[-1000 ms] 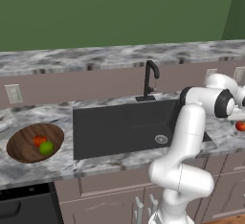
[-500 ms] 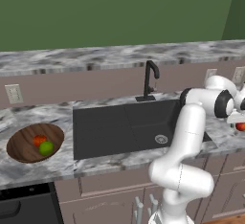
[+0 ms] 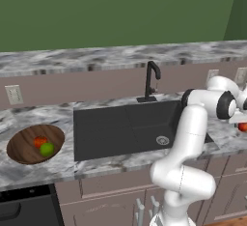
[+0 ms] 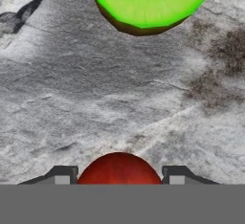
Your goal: There is a mixed pile of frozen fruits and vegetables on the counter. Locate all the frozen vegetables and place the items in a bowl on the counter. Take all the frozen fruits and defrost them in a running sink.
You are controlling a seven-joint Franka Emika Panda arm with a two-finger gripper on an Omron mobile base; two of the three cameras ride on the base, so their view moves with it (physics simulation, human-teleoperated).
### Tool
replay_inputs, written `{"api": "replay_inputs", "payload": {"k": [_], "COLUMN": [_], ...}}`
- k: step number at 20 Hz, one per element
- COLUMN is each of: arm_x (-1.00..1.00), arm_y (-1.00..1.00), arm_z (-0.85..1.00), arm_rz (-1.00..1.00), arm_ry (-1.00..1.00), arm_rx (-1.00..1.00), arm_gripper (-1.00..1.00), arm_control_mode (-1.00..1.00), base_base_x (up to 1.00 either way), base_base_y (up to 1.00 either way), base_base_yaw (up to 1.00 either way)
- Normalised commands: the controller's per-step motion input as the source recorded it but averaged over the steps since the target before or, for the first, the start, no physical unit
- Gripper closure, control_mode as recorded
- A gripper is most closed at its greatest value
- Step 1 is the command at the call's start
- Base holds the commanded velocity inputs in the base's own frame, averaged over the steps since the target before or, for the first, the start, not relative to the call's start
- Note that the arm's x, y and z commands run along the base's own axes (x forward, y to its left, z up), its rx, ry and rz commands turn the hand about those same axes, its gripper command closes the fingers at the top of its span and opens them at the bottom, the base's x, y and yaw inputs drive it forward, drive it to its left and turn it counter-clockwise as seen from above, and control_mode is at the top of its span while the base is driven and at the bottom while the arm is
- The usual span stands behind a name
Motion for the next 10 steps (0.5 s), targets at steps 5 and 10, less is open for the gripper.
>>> {"api": "replay_inputs", "payload": {"k": [5,10], "arm_x": [-0.05,0.06], "arm_y": [0.37,0.64], "arm_z": [0.39,0.33], "arm_rz": [-0.03,0.02], "arm_ry": [0.0,0.0], "arm_rx": [0.0,0.0], "arm_gripper": [1.0,1.0], "arm_control_mode": [-1.0,-1.0], "base_base_x": [0.0,0.0], "base_base_y": [0.0,0.0], "base_base_yaw": [0.0,0.0]}}
